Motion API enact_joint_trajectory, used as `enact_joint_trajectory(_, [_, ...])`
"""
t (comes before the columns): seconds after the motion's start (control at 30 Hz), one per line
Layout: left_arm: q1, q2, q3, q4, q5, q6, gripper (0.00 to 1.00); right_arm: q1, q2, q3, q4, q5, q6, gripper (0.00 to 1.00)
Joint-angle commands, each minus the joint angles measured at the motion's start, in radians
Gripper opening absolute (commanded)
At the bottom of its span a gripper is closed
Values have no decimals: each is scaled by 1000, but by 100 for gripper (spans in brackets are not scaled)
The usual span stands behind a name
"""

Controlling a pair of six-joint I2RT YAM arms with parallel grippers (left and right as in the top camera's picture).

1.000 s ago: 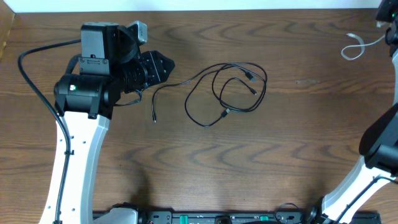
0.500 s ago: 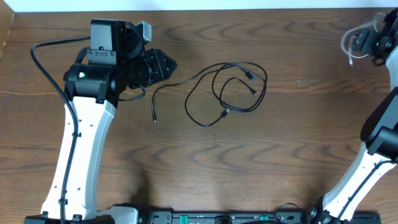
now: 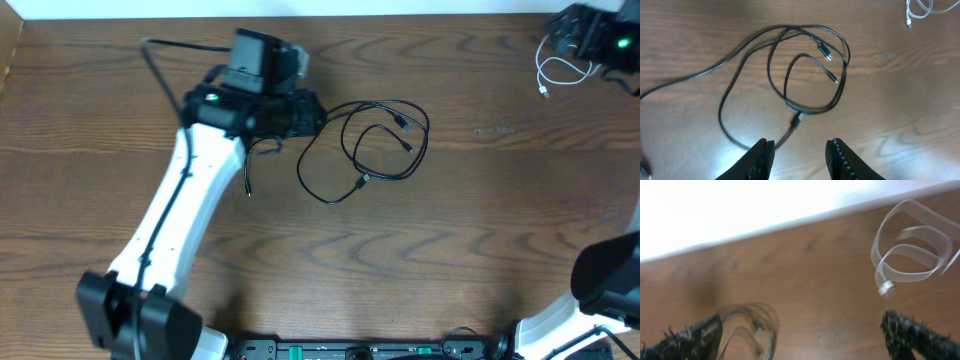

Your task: Untangle cables

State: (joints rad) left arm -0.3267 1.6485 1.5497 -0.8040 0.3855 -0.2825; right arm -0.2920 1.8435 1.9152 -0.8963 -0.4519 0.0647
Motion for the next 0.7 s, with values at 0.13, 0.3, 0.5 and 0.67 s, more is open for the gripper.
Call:
enact_joint_trajectory(0.13, [-99, 180, 6, 54, -166, 52, 38, 79, 59, -14, -97, -29, -51, 89])
enact_joint_trajectory(0.3, [-95, 342, 6, 311, -390, 150, 53, 129, 59, -19, -119, -21, -51, 93])
enact_joint_trajectory(0.5, [-93, 444, 6, 348, -304, 450, 56, 146, 59, -64, -109, -19, -62, 91])
enact_joint_trajectory(0.67, [-93, 511, 6, 430, -303, 782, 55, 179, 60, -133, -79, -22, -58, 90])
